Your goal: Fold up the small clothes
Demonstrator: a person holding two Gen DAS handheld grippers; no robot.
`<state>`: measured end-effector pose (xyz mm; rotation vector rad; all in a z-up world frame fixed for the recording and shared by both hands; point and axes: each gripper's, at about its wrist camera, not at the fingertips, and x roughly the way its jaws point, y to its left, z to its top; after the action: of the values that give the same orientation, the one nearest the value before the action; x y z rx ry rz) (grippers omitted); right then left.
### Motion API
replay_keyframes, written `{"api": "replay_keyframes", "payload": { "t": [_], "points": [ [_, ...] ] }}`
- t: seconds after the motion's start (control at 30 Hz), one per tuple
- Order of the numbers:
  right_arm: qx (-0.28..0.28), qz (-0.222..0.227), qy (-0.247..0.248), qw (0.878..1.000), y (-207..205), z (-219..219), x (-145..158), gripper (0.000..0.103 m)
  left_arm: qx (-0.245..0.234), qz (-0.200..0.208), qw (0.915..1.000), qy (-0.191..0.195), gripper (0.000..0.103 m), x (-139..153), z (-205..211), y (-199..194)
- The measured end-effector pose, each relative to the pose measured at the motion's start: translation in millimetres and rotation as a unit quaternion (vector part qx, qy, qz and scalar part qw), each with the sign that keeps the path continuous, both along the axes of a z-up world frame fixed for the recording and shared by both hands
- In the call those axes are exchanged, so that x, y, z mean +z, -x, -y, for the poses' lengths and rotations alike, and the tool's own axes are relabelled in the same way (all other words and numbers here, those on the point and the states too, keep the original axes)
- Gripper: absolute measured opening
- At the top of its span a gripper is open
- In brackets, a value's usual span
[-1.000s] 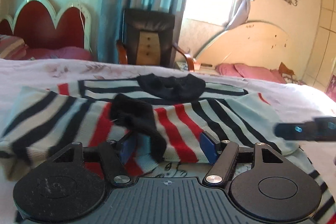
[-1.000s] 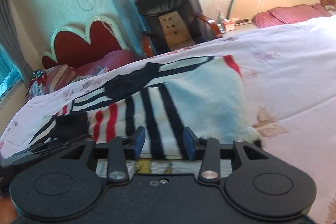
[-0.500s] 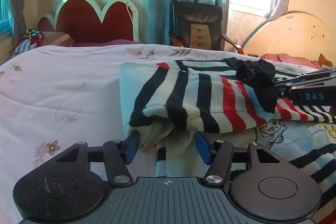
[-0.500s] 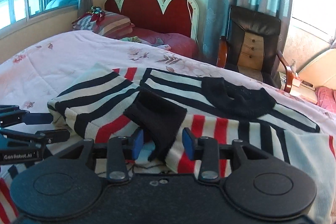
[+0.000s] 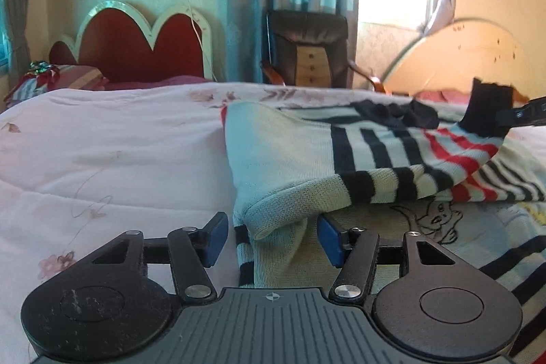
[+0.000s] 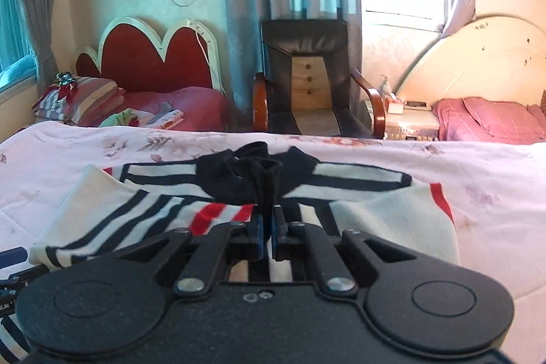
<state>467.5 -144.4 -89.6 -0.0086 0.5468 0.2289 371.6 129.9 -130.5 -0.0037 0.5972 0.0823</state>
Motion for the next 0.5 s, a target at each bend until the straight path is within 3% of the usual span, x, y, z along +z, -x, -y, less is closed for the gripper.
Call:
{"api": "replay_keyframes", "payload": {
  "t": [0.13,0.23,0.33,0.43,0.5],
  "points": [
    [-0.013,-0.007,-0.011,1.0,5.8,11.3,-5.0,0.005,0.014,0.007,0.9999,0.007,0.054,2.6,-7.5,-10.3],
    [-0.019,-0.016,-0.017,1.0,8.1,17.5,-9.4,0.005,0.007,-0.011,0.9999,0.009,0.046,-2.0,-10.4,-15.6],
    [-0.033,-0.042,-0.041,0.998,4.9,28.4,-20.0,0.005,0.008,-0.022,0.999,0.038,0.046,-7.3,-18.0,-18.2],
    [-0.042,-0.066,-0.069,0.995,5.7,39.3,-30.9,0.006,0.003,-0.016,0.9991,0.04,0.046,-5.6,-17.1,-15.8],
    [-0.048,-0.081,-0.093,0.991,5.5,47.7,-37.5,0.017,-0.01,-0.011,0.9992,0.036,0.046,-2.1,-14.3,-12.4]
  ]
}}
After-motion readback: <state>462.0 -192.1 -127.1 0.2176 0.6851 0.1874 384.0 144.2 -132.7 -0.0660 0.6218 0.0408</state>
